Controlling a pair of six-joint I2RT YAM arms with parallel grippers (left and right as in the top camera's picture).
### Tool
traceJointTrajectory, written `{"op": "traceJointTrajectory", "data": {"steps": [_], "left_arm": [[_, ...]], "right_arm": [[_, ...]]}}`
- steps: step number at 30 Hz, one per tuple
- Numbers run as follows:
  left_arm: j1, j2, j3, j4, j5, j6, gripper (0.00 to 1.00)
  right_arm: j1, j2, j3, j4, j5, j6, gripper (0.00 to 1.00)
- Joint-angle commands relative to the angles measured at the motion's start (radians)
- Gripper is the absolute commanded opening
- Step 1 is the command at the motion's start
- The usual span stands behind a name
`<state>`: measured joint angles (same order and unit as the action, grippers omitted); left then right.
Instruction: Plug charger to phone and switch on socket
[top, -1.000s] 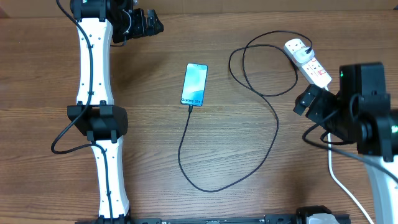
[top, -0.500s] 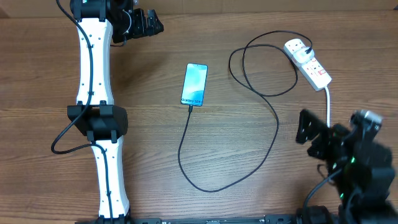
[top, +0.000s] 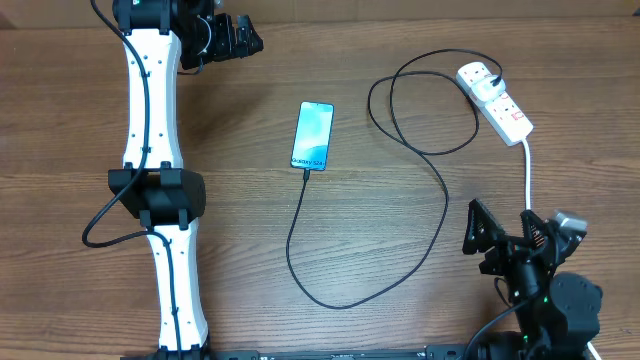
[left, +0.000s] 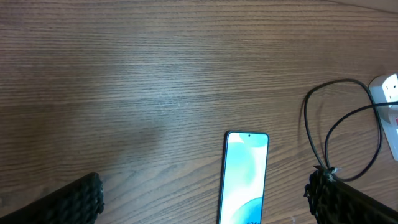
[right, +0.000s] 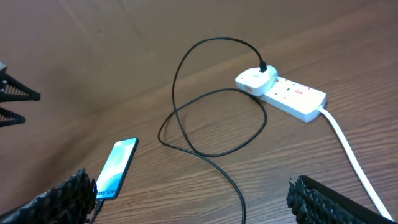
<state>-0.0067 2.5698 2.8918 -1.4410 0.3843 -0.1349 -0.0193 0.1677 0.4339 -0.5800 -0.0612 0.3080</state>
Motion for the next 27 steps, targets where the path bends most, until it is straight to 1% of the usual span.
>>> {"op": "traceJointTrajectory", "data": {"steps": [1,10,19,22,27], "left_arm": [[-0.001,-0.023,0.010,0.001,-0.001,-0.003,1.00],[-0.001,-0.023,0.010,0.001,0.000,-0.003,1.00],[-0.001,-0.023,0.010,0.001,0.000,-0.003,1.00],[-0.001,-0.023,0.010,0.002,-0.001,-0.003,1.00],[-0.001,-0.023,0.010,0.001,-0.001,-0.003,1.00]], "right_arm": [[-0.001,-0.067,-0.033,0.019,-0.012,-0.026,1.00],[-0.002,-0.166,-0.105,0.033,-0.011,-0.029,1.00],[0.019,-0.165,-0.163,0.118,-0.008,-0.030,1.00],[0.034,-0.165,-0.191,0.181,-0.009,-0.074,1.00],[0.059,-0.165,-0.285,0.338,-0.008,-0.135,1.00]]}}
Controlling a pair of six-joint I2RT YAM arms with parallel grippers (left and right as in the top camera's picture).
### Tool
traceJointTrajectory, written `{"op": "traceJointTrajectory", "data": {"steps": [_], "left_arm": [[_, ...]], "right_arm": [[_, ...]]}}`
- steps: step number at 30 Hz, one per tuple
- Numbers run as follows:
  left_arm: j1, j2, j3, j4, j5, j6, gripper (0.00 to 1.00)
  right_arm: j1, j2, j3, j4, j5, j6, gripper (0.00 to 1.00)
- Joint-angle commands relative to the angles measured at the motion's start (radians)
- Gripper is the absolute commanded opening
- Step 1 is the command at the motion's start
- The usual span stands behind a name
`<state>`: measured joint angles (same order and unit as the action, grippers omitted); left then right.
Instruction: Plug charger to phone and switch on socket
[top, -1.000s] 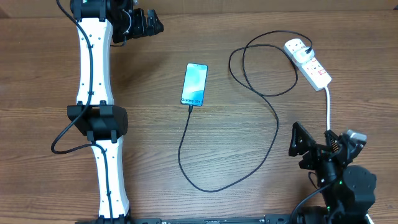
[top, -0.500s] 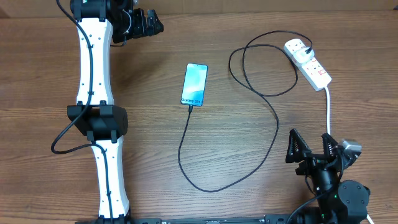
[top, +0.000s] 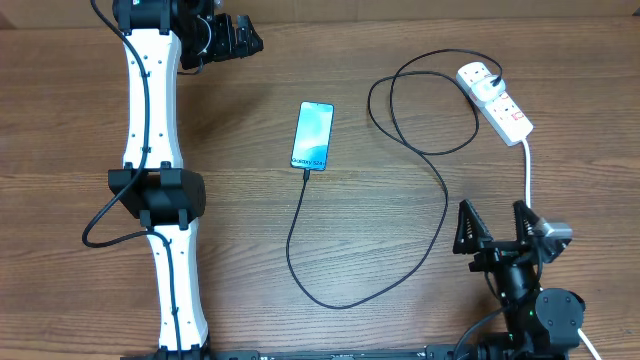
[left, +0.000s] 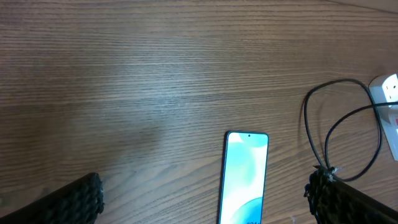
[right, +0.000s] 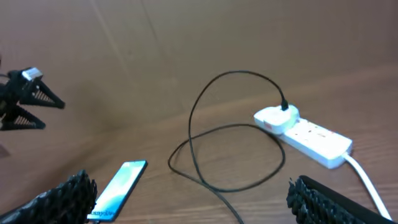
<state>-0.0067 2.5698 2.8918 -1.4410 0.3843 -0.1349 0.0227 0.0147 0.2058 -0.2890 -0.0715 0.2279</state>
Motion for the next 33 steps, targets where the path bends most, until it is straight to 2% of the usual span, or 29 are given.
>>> {"op": "traceJointTrajectory", "data": {"steps": [1,8,16,27,33], "left_arm": [[-0.001,-0.023,0.010,0.001,-0.001,-0.003,1.00],[-0.001,-0.023,0.010,0.001,-0.001,-0.003,1.00],[-0.001,-0.023,0.010,0.001,-0.001,-0.003,1.00],[-0.001,-0.023,0.010,0.001,0.000,-0.003,1.00],[-0.001,-0.023,0.010,0.001,-0.001,-0.003,1.00]], "right_arm": [[0.019,-0.012,-0.077,0.071,0.002,-0.054,1.00],[0.023,-0.012,-0.201,0.274,0.012,-0.054,1.00],[0.024,-0.012,-0.198,0.203,0.044,-0.070,1.00],[0.024,-0.012,-0.198,0.204,0.054,-0.111,1.00],[0.024,-0.012,-0.198,0.204,0.052,-0.244,1.00]]}}
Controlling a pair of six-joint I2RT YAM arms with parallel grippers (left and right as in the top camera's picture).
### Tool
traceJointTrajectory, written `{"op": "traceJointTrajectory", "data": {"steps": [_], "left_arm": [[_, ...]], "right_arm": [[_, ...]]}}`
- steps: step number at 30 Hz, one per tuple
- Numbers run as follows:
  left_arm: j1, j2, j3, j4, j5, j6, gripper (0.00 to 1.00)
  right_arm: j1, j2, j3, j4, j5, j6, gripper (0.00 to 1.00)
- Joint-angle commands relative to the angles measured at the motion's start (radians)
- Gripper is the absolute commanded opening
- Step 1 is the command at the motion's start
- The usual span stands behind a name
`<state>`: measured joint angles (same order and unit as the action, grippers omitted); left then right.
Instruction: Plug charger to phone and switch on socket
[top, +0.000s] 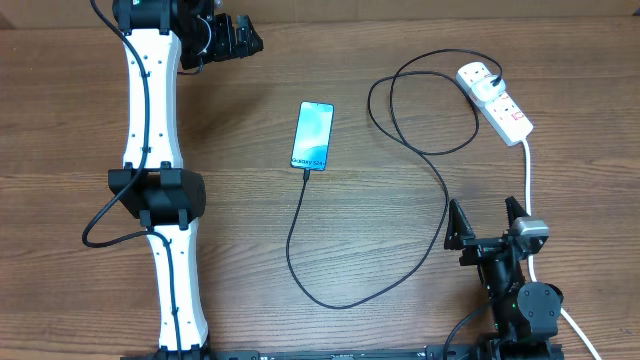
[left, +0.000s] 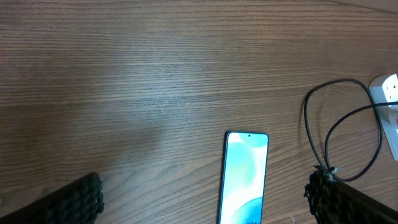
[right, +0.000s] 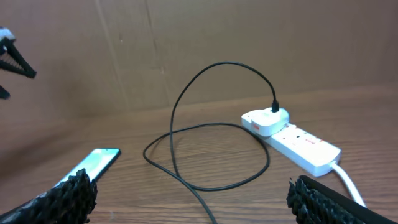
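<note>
A phone (top: 313, 136) with a lit blue screen lies flat mid-table, also seen as the phone (left: 245, 175) and the phone (right: 88, 165). A black charger cable (top: 372, 235) runs from its near end in loops to a white plug in the white socket strip (top: 496, 98), the same socket strip (right: 292, 138) in the right wrist view. My left gripper (top: 240, 36) hovers open at the far left, nothing between its fingers. My right gripper (top: 488, 222) is open near the front right, empty, facing the strip.
The strip's white lead (top: 527, 175) runs toward the front edge beside my right gripper. The left arm (top: 150, 160) lies lengthwise over the left side of the wooden table (top: 80, 120). A brown wall (right: 199, 37) stands behind the table.
My right gripper has drawn back a little toward the front edge and turned more level. The left gripper, phone, cable and strip are where they were.
The cable sat in the phone and the plug in the strip at every moment. My right gripper, open throughout, stood tilted at the front right, then squarer to the strip, and now lower and nearer the front edge. The left arm stayed put.
</note>
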<state>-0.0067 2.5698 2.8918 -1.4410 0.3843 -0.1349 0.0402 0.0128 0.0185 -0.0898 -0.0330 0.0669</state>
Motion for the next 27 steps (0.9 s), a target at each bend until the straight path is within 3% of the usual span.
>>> {"op": "traceJointTrajectory", "data": {"steps": [1,27], "left_arm": [[-0.001,-0.023,0.010,0.001,-0.001,-0.003,1.00],[-0.001,-0.023,0.010,0.001,0.000,-0.003,1.00]], "right_arm": [[0.006,-0.010,-0.011,0.004,0.013,-0.101,1.00],[0.005,-0.010,-0.010,0.006,0.013,-0.117,1.00]]}}
